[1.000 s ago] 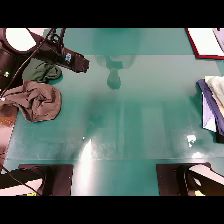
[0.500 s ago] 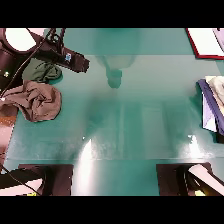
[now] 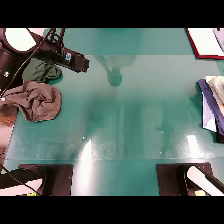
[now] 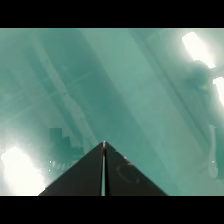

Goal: Fold the shirts.

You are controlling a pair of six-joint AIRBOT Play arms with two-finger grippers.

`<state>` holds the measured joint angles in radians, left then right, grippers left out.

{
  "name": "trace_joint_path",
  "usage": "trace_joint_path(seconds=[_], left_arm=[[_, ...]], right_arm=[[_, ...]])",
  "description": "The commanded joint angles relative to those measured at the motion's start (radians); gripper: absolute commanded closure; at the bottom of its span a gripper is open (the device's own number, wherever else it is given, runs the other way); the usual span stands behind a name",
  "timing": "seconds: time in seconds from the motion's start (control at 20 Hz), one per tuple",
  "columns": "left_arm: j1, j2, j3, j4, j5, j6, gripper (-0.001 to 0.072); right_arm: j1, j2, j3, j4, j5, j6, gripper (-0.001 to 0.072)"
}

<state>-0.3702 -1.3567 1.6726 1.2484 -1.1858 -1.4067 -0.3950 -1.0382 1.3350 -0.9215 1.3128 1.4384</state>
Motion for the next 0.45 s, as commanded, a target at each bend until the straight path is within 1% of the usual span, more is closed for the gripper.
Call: trace_joint_path(seconds=[0.0,0.4], left_arm=[[-0.001,0.000,0.000,0.000,0.000,0.000,0.0678],[-0.001,0.000,0.000,0.000,0.000,0.000,0.0678]], right_arm=[[0.094,0.001,0.000,0.004,-0.012,0.000,0.0694],[0.108,0.001,0.000,0.005,-0.008,0.000,0.0694]])
